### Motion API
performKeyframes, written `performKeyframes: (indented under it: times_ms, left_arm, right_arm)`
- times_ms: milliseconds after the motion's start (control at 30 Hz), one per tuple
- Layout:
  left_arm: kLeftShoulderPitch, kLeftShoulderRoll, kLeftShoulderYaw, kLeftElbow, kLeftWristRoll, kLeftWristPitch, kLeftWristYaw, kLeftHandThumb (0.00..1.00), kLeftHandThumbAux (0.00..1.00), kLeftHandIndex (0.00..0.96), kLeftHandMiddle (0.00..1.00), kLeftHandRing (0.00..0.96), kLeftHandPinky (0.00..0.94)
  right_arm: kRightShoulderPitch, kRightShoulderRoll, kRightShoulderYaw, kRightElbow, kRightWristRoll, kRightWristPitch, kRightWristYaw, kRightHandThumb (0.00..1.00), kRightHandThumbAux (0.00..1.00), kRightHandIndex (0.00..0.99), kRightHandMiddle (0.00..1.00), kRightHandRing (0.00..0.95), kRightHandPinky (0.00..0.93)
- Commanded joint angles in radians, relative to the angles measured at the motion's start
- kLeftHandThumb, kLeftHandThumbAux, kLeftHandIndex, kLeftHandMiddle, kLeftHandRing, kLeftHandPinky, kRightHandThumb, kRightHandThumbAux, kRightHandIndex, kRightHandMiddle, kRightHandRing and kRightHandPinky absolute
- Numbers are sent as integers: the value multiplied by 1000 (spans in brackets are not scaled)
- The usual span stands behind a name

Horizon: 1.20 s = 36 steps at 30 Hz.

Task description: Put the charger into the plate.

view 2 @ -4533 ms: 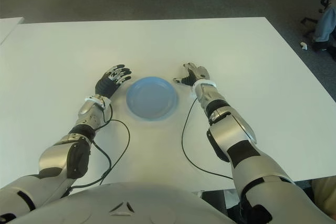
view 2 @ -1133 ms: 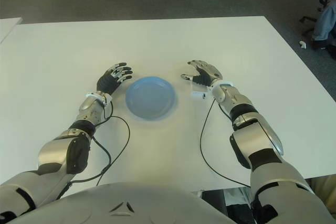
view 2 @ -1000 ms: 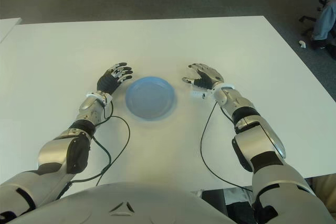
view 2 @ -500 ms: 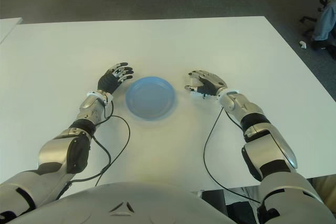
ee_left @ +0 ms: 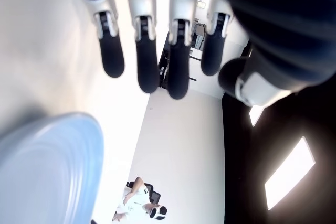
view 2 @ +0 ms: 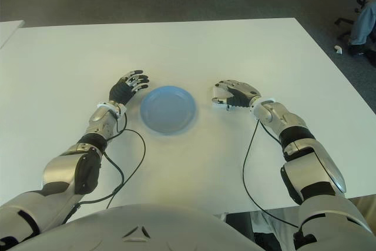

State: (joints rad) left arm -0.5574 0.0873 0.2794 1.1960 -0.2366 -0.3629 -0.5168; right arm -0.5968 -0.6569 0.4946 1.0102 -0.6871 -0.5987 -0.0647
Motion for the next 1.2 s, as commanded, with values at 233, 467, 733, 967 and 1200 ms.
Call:
performKeyframes:
  times_ms: [233,467,733,967,1200]
  left_arm:
    - [33,4,13,29,-4,47,-5,0,554,313,384,354,327]
    - [34,7,13,31,-1,48,-3,0,552,311,383,352,324]
    - [34,7,11,29,2,45,-4,0,550,305,378,349,325]
    - [32,7,10,28,3,44,-2,0,548,305,378,347,321]
    - [30,8,11,29,1,46,-6,0,537,309,381,346,316]
  right_arm:
    - [-21,-34,7,-26,-26,-27,29,325,118,0,0,0,0]
    - [-37,-54,8,-39,-35,-56,38,328,110,0,0,0,0]
    - [-47,-69,13,-45,-47,-80,43,335,111,0,0,0,0]
    - [-59,-75,29,-44,-77,-82,33,337,114,0,0,0,0]
    - [-64,-75,51,-33,-126,-73,-15,330,113,0,0,0,0]
